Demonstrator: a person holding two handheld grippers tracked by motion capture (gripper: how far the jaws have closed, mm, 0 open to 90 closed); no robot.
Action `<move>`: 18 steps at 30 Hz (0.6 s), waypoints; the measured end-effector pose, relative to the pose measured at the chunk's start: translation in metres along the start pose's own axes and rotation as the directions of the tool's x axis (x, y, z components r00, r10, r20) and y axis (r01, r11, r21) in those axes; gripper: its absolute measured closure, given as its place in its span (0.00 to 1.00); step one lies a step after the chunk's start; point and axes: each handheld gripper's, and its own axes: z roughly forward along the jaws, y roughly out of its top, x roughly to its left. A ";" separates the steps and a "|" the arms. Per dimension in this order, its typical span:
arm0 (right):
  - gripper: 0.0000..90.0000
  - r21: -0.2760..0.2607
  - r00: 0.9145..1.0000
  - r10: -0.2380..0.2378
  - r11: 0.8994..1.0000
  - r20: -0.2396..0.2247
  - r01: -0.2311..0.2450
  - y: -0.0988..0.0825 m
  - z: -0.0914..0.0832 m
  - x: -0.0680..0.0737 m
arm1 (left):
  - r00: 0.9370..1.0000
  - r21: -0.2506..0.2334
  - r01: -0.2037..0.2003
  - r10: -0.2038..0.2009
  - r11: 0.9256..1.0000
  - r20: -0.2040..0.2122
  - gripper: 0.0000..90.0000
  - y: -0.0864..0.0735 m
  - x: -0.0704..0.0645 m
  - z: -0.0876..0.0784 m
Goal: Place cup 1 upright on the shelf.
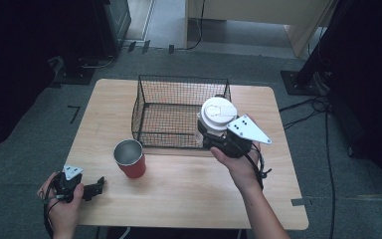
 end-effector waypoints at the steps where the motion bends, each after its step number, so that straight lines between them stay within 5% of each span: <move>1: 0.19 -0.001 1.000 0.000 1.000 0.003 0.000 0.001 0.002 -0.001 | 1.000 0.001 -0.002 0.002 1.000 0.000 0.00 0.000 0.000 0.000; 18: 0.19 0.024 0.996 0.010 1.000 0.091 -0.013 -0.012 0.054 -0.026 | 1.000 0.001 -0.003 0.003 1.000 0.001 0.00 0.000 0.000 0.000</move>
